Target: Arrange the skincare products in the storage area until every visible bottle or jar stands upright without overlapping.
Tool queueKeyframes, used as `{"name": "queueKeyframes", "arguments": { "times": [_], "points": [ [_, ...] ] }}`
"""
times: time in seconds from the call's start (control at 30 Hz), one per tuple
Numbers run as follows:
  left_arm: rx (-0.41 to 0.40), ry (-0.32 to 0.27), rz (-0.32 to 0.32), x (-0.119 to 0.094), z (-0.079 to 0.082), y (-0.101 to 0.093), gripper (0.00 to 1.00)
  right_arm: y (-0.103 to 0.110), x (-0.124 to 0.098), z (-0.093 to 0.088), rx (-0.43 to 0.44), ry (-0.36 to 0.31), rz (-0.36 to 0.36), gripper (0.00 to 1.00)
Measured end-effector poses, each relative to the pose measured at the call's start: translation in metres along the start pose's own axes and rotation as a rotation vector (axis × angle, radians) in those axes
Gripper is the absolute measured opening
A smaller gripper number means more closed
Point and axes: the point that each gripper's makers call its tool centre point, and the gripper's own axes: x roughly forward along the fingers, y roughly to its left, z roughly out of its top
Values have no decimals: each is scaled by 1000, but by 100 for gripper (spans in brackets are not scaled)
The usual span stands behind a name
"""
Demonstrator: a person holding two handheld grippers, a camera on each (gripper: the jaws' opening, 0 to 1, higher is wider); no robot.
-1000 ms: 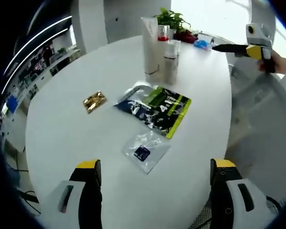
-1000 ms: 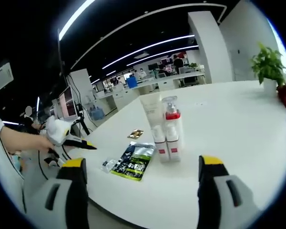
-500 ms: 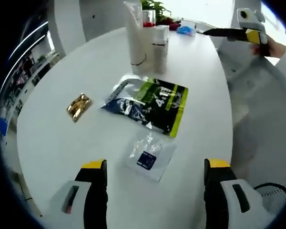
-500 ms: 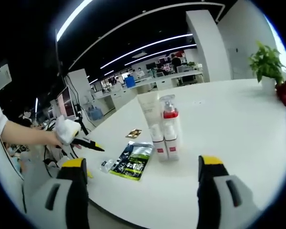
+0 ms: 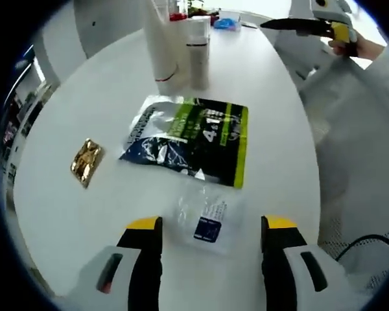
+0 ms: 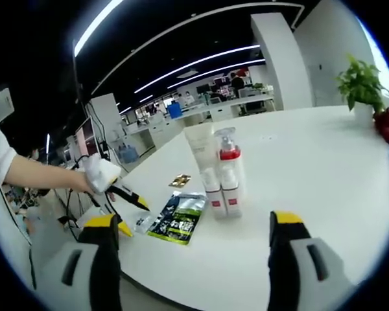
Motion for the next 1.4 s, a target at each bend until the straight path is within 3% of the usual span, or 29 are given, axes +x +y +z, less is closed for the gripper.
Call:
{"name": "queueKeyframes", "arguments": {
  "times": [0.4, 0.67, 0.87, 1.4],
  "points": [
    [97, 57, 0, 4, 6, 2, 48, -1, 0, -1, 5, 3, -6, 96],
    [76, 42, 11, 3, 7, 7, 38, -3, 0, 0, 22, -3, -11, 96],
    [80, 45, 10, 4, 7, 7, 37, -9, -3, 4, 79, -34, -25, 96],
    [93, 53, 20, -6, 8, 17, 37, -7, -1, 3, 61, -21, -21, 96]
  ]
}}
